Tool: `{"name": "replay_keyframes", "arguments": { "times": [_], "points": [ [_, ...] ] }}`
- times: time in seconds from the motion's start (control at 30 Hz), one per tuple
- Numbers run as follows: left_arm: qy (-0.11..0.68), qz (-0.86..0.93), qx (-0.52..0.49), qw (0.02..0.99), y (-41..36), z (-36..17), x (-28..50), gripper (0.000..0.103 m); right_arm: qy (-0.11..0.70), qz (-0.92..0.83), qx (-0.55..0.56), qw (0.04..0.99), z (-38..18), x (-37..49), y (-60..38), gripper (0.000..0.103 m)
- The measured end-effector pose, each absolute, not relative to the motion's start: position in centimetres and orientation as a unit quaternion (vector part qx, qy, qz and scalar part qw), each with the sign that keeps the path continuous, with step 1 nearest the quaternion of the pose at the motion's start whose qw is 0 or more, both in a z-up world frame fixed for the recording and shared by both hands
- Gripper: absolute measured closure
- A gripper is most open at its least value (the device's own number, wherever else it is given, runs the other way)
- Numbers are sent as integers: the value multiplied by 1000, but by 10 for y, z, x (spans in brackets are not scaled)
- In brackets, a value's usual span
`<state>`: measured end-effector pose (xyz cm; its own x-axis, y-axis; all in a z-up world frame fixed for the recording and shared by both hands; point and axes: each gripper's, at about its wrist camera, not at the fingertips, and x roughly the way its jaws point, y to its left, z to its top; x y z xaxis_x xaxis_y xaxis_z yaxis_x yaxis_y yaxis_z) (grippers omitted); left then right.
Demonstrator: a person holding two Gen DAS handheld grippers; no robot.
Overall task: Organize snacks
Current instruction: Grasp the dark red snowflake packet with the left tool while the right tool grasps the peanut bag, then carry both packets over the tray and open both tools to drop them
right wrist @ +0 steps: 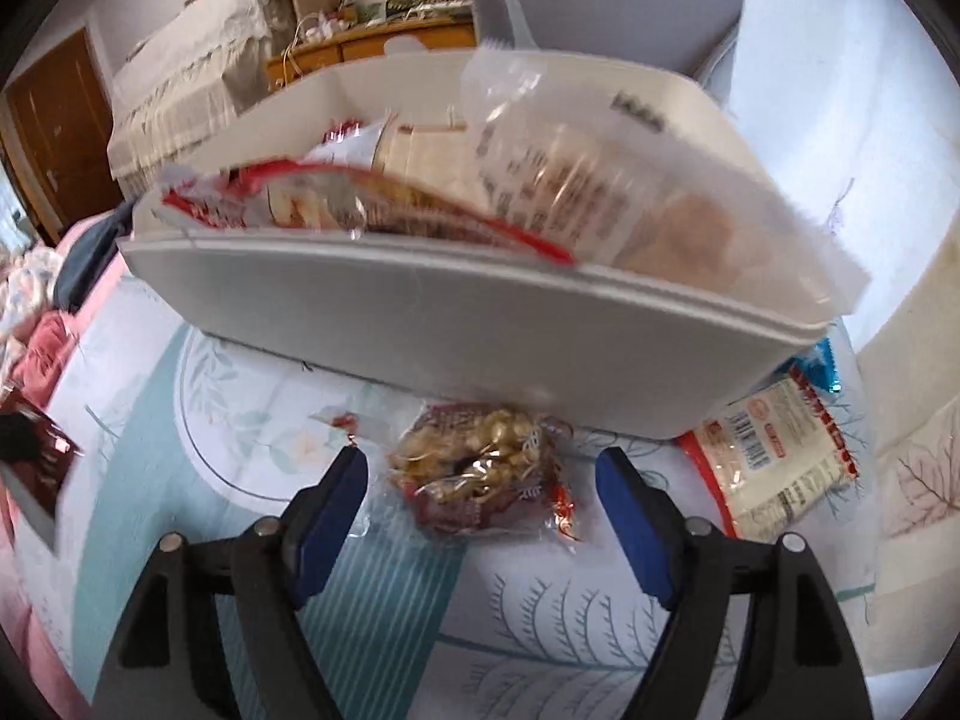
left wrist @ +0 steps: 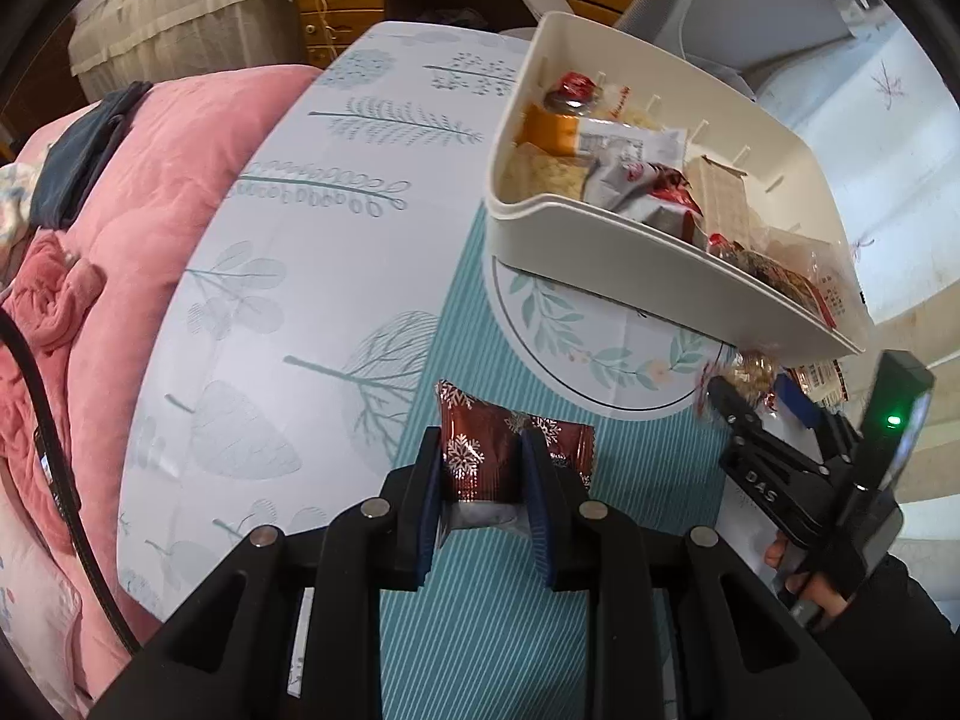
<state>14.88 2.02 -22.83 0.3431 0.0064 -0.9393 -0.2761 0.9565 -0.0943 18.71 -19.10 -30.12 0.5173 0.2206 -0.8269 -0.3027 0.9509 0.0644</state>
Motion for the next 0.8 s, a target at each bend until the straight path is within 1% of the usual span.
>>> {"name": "replay_keyframes", "arguments": {
  "times": [0.23,0.27,0.3,0.37,0.4,0.43,0.63,0.8],
  "points": [
    [552,105,-132,817,32,-216,137,80,465,159,-54,869,-305,189,-186,24],
    [550,107,-134,817,33,-215,136,80,464,161,-55,869,-304,189,-185,29],
    [547,108,-135,819,34,-213,135,80,463,164,-56,869,-303,188,-183,38],
    [544,110,-137,821,35,-209,134,80,465,168,-56,868,-301,189,-181,43],
    [542,110,-138,822,36,-208,134,80,463,172,-53,868,-299,188,-178,53],
    [539,110,-139,823,36,-205,134,80,465,180,-48,865,-297,188,-177,54],
    [523,105,-141,834,35,-189,141,80,476,223,-34,850,-290,179,-168,55],
    [510,96,-135,844,31,-172,152,80,461,265,-10,847,-265,167,-161,55]
  ]
}}
